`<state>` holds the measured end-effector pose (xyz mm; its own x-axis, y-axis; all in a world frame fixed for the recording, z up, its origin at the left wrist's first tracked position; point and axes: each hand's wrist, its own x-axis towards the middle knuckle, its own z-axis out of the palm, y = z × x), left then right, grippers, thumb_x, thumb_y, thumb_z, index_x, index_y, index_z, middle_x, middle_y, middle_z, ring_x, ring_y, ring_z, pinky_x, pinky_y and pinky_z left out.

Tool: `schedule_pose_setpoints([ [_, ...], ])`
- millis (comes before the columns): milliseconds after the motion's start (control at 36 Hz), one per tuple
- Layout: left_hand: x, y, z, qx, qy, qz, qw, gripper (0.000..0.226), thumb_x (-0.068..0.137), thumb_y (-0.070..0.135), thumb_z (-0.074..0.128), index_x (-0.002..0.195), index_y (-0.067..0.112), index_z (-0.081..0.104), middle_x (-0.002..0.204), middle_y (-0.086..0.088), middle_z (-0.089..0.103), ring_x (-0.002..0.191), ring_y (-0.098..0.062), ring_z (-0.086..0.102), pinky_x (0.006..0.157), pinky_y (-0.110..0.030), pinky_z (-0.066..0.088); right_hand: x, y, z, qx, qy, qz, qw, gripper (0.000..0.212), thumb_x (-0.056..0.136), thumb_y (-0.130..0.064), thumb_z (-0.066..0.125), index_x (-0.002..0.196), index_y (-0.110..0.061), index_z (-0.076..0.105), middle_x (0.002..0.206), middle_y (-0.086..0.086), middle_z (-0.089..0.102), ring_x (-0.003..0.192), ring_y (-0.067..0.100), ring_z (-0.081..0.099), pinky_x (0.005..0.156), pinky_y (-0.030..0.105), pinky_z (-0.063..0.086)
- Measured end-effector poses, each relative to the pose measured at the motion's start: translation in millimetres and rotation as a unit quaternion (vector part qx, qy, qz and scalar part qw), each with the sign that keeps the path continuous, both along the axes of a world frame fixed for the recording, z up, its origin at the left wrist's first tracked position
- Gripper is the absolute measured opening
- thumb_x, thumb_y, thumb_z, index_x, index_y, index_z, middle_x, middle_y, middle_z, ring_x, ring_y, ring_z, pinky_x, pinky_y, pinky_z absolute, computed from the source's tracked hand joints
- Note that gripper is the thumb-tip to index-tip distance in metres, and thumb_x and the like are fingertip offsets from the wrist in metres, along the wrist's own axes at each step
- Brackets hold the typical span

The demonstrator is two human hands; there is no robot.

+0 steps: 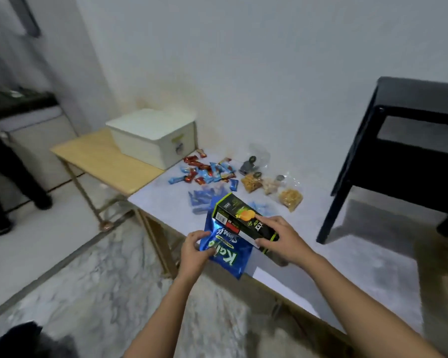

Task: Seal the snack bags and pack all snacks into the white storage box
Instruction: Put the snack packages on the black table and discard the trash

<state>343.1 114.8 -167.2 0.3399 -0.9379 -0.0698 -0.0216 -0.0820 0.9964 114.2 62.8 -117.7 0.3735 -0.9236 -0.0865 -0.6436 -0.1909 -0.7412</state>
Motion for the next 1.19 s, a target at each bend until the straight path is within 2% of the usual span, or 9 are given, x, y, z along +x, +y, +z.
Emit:
schedule_pose_setpoints([
  [56, 42, 6, 4, -0.008, -0.004, 0.046, 0.999, 0.033, 0.075, -0.016, 0.062, 0.099, 0.007, 0.062, 0.112, -0.007, 0.05, 0.095, -0.015, 0.06, 0.059, -0.019, 0.056, 42, -12, 8, -0.006, 0.014, 0.048, 0.999, 0.062, 0.084, -0.036, 0.065, 0.139, -0.04, 0.037, 0.12, -0.002, 0.039, 0.114, 0.018, 0.043, 0.098, 0.03, 0.04],
  [222, 170, 33, 7, -0.012, -0.013, 0.194, 0.981, 0.037, 0.073, -0.017, 0.063, 0.101, 0.007, 0.064, 0.114, -0.008, 0.05, 0.099, -0.032, 0.061, 0.062, -0.022, 0.058, 184, -39, 25, -0.023, 0.014, 0.161, 0.987, 0.061, 0.085, -0.032, 0.065, 0.14, -0.037, 0.037, 0.117, -0.004, 0.038, 0.109, 0.013, 0.041, 0.092, 0.024, 0.037],
  [417, 309, 93, 2, -0.005, -0.016, 0.343, 0.939, 0.041, 0.068, -0.015, 0.067, 0.088, 0.021, 0.064, 0.112, -0.007, 0.054, 0.106, -0.035, 0.059, 0.084, -0.05, 0.054, 353, -36, 25, -0.018, 0.022, 0.276, 0.961, 0.062, 0.085, -0.032, 0.064, 0.14, -0.035, 0.036, 0.12, -0.004, 0.037, 0.116, 0.015, 0.041, 0.093, 0.022, 0.037],
  [556, 376, 140, -3, 0.015, -0.021, 0.433, 0.901, 0.036, 0.071, -0.014, 0.065, 0.096, 0.012, 0.062, 0.107, 0.001, 0.051, 0.104, -0.031, 0.058, 0.08, -0.04, 0.054, 460, -18, 15, -0.017, 0.045, 0.356, 0.933, 0.064, 0.085, -0.034, 0.065, 0.141, -0.037, 0.035, 0.122, -0.002, 0.039, 0.113, 0.016, 0.045, 0.095, 0.028, 0.041],
  [806, 451, 211, -48, 0.069, -0.001, 0.592, 0.803, 0.036, 0.072, -0.019, 0.062, 0.104, -0.003, 0.06, 0.111, -0.009, 0.047, 0.098, -0.023, 0.054, 0.058, -0.004, 0.046, 628, 7, -36, 0.011, 0.141, 0.506, 0.851, 0.064, 0.083, -0.037, 0.066, 0.141, -0.032, 0.038, 0.112, 0.002, 0.04, 0.11, 0.018, 0.046, 0.087, 0.023, 0.034],
  [944, 487, 227, -83, 0.121, 0.04, 0.677, 0.725, 0.039, 0.069, -0.018, 0.065, 0.097, 0.007, 0.058, 0.112, -0.008, 0.046, 0.107, -0.026, 0.052, 0.085, -0.021, 0.049, 724, 13, -71, 0.008, 0.211, 0.588, 0.78, 0.062, 0.083, -0.039, 0.066, 0.139, -0.028, 0.043, 0.11, 0.006, 0.043, 0.108, 0.022, 0.048, 0.076, 0.022, 0.036],
  [1028, 505, 231, -103, 0.15, 0.091, 0.721, 0.671, 0.039, 0.069, -0.019, 0.065, 0.103, 0.0, 0.057, 0.107, -0.009, 0.049, 0.093, -0.024, 0.054, 0.067, -0.015, 0.051, 777, 16, -95, 0.001, 0.25, 0.624, 0.74, 0.062, 0.08, -0.039, 0.065, 0.137, -0.028, 0.046, 0.116, 0.009, 0.049, 0.106, 0.023, 0.051, 0.073, 0.023, 0.038],
  [1111, 517, 231, -129, 0.184, 0.122, 0.747, 0.627, 0.043, 0.065, -0.016, 0.067, 0.1, 0.005, 0.055, 0.112, -0.015, 0.052, 0.098, -0.031, 0.058, 0.081, -0.036, 0.052, 818, 23, -118, -0.01, 0.288, 0.649, 0.704, 0.061, 0.077, -0.039, 0.065, 0.134, -0.03, 0.048, 0.121, 0.01, 0.05, 0.111, 0.027, 0.051, 0.079, 0.028, 0.041],
  [1194, 528, 228, -155, 0.215, 0.144, 0.762, 0.594, 0.043, 0.066, -0.021, 0.063, 0.103, -0.002, 0.053, 0.111, -0.016, 0.046, 0.095, -0.03, 0.055, 0.076, -0.031, 0.046, 849, 33, -144, -0.02, 0.32, 0.655, 0.684, 0.06, 0.074, -0.039, 0.065, 0.131, -0.033, 0.05, 0.122, 0.009, 0.05, 0.113, 0.03, 0.05, 0.088, 0.03, 0.043],
])
